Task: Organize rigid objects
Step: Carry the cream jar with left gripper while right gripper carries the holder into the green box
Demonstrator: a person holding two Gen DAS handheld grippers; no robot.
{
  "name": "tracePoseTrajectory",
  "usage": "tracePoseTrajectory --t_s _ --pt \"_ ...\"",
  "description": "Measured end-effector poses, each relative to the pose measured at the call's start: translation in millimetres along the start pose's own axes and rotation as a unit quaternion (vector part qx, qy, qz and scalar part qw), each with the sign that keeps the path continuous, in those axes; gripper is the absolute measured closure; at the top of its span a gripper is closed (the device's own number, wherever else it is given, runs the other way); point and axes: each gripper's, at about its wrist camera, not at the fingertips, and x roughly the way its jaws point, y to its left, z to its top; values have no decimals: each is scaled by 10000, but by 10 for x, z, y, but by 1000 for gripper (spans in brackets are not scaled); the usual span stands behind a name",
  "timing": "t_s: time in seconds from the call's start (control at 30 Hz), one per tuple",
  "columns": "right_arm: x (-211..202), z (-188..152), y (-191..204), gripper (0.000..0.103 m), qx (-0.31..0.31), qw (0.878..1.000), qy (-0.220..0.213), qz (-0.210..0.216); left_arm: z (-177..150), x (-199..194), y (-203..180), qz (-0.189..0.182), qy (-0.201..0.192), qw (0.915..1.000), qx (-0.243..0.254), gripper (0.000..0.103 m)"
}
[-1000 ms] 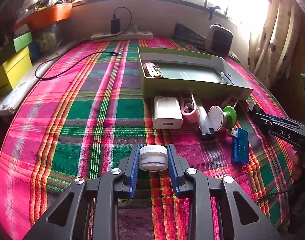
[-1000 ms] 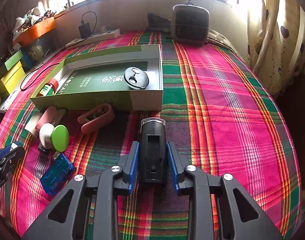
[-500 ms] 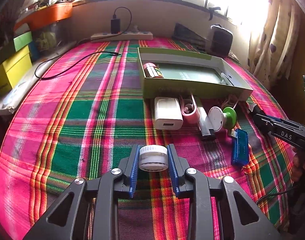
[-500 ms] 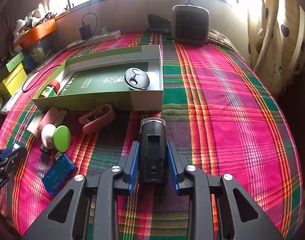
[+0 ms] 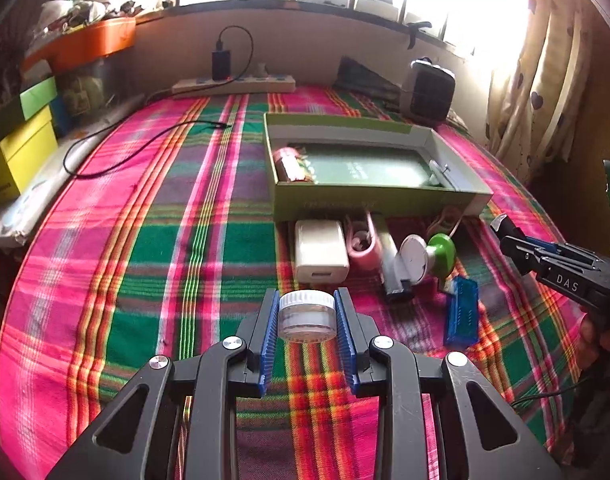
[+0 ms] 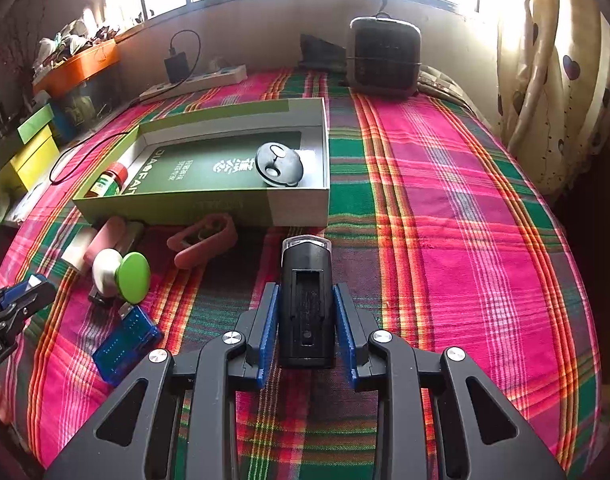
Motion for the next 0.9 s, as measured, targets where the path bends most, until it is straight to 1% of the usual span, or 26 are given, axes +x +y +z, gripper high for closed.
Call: tracePoseTrajectory --t_s 0.23,0.5,0.73,0.9 --pt "-86 110 12 74 -75 9999 -120 32 162 -6 -23 -100 -60 9999 9 77" --pt "-125 293 29 75 -222 9994 -202 149 445 9 -67 -224 -191 9995 63 76" --pt "-116 499 7 74 -334 9989 -277 187 694 115 -92 -322 -220 9992 69 76" --pt "-71 643 -2 74 -429 9984 -289 213 857 251 -161 -335 -184 9990 224 76"
